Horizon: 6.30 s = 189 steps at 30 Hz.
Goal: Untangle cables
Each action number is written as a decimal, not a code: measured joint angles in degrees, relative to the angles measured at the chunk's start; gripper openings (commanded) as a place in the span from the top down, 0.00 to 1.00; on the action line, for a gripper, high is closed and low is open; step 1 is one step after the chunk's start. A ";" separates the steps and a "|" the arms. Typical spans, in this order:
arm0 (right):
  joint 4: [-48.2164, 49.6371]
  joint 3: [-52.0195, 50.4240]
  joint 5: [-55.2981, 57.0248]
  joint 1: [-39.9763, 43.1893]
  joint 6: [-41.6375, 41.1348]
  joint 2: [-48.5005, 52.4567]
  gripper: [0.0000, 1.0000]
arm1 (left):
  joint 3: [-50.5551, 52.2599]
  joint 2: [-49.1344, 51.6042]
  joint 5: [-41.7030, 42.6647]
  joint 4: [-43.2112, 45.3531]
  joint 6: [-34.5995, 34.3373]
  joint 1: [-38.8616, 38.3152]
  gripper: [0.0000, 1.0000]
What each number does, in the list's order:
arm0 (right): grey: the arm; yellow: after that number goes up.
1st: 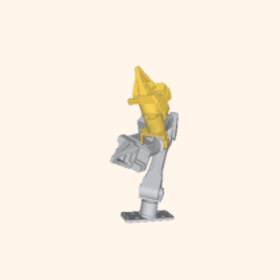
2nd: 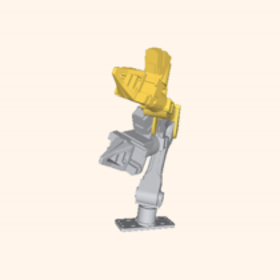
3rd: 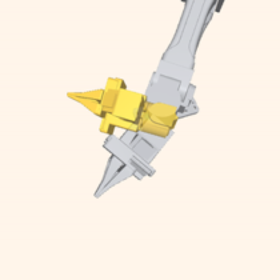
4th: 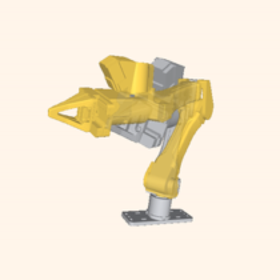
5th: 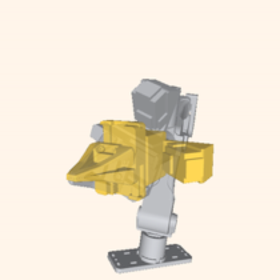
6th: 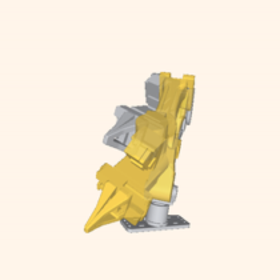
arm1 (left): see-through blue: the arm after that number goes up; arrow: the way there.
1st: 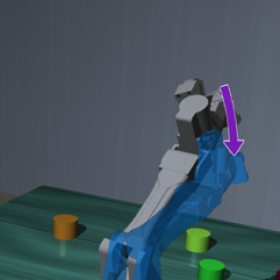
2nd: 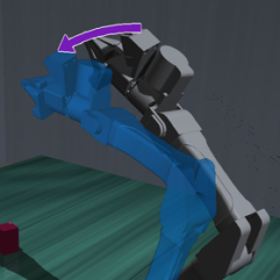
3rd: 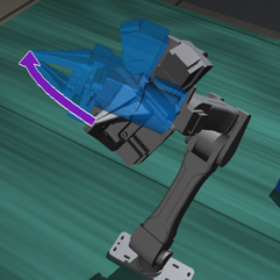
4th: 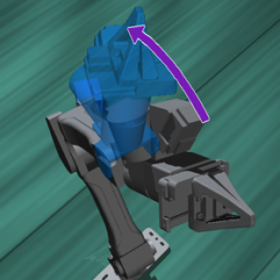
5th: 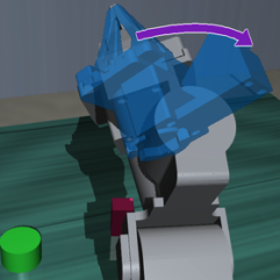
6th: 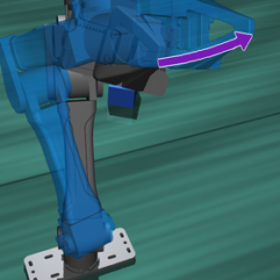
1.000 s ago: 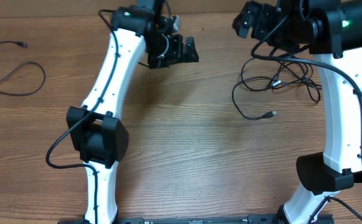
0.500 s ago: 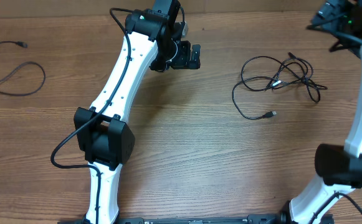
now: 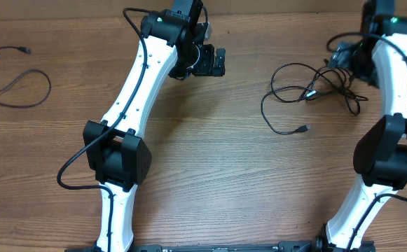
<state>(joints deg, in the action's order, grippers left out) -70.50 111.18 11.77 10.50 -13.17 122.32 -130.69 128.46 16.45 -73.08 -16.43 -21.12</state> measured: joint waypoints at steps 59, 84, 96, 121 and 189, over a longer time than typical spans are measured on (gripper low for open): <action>2.40 -14.58 -29.31 -8.31 -1.95 -11.80 0.00 | 10.14 -0.07 3.85 -4.83 -7.87 -3.15 0.16; -1.62 -14.58 -30.91 -7.61 -3.13 -11.80 0.00 | 24.13 -0.09 -6.69 10.62 -22.25 -12.48 0.96; -2.78 -14.58 -45.83 -12.63 -5.31 -11.80 0.00 | 7.28 -9.01 -7.50 8.52 -11.78 -8.22 0.96; -0.09 -14.05 -36.52 -31.93 -25.59 -11.80 0.19 | -2.95 -14.95 -11.23 26.49 -10.56 -1.40 0.96; 7.89 -15.37 -33.68 -19.58 -4.83 -11.78 0.00 | -18.84 -8.76 -18.64 -18.56 -11.32 5.42 0.00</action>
<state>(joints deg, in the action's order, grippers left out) -62.61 95.81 -21.91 -9.08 -18.00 110.54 -149.53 119.70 -2.20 -91.64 -27.75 -15.70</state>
